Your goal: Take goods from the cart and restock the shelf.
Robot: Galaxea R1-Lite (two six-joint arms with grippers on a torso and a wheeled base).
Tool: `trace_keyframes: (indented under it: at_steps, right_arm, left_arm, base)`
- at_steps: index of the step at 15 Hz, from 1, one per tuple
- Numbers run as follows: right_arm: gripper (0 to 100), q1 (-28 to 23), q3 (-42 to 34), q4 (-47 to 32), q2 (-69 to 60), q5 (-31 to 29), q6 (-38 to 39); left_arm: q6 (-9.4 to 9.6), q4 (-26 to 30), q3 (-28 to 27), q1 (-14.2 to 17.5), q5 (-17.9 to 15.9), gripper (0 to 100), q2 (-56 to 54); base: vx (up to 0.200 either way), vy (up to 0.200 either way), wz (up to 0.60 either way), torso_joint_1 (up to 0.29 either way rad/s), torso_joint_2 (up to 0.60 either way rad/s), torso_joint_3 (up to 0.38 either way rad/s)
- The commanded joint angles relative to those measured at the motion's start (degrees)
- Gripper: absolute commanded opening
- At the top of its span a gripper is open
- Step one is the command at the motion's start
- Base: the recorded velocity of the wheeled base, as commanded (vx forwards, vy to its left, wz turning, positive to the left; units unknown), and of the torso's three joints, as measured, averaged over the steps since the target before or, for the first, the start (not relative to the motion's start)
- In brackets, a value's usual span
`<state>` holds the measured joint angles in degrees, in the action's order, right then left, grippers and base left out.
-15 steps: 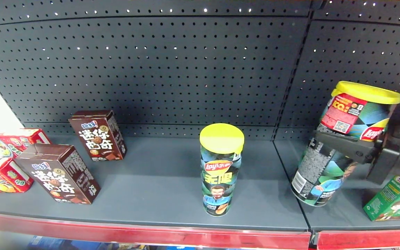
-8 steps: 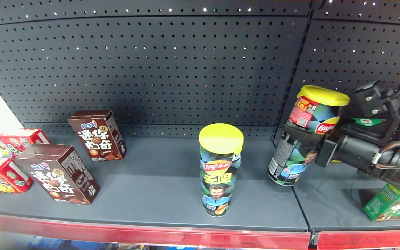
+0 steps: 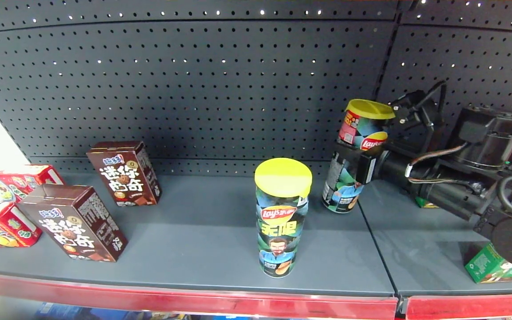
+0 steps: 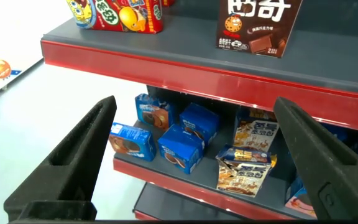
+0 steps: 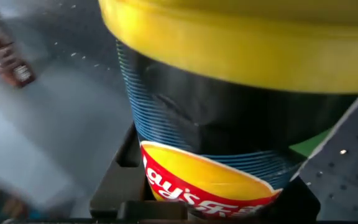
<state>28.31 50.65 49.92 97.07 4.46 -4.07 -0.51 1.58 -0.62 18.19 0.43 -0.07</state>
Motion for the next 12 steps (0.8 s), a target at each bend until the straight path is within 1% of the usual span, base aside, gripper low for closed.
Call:
trace_keyframes:
  at_steps: [1, 3, 4, 6, 8, 12]
  right_arm:
    - [0, 1.8, 2.1, -0.7, 2.7, -0.7, -0.1]
    - [0, 2.0, 4.5, -1.7, 4.1, -1.6, -0.1]
    - [0, 2.4, 7.0, -4.0, 4.7, -2.9, -0.1]
    - [0, 3.2, 9.7, -6.6, 6.1, -3.5, 0.0]
    - [0, 4.1, 12.7, -6.9, 8.0, -7.1, 0.3]
    - [0, 5.4, 17.2, -8.9, 11.2, -9.2, 0.5]
  left_arm:
    - [-0.02, 0.0, 0.0, 0.1, 0.0, 100, 0.1]
    - [-0.02, 0.0, 0.0, 0.0, 0.0, 100, 0.1]
    - [-0.02, 0.0, 0.0, 0.0, 0.0, 100, 0.1]
    - [-0.02, 0.0, 0.0, 0.0, 0.0, 100, 0.1]
    - [-0.02, 0.0, 0.0, 0.0, 0.0, 100, 0.1]
    - [-0.02, 0.0, 0.0, 0.0, 0.0, 100, 0.1]
  base:
    - [0.0, 0.0, 0.0, 0.0, 0.0, 0.0]
    - [0.0, 0.0, 0.0, 0.0, 0.0, 0.0]
    - [0.0, 0.0, 0.0, 0.0, 0.0, 0.0]
    - [0.0, 0.0, 0.0, 0.0, 0.0, 0.0]
    - [0.0, 0.0, 0.0, 0.0, 0.0, 0.0]
    - [0.0, 0.0, 0.0, 0.0, 0.0, 0.0]
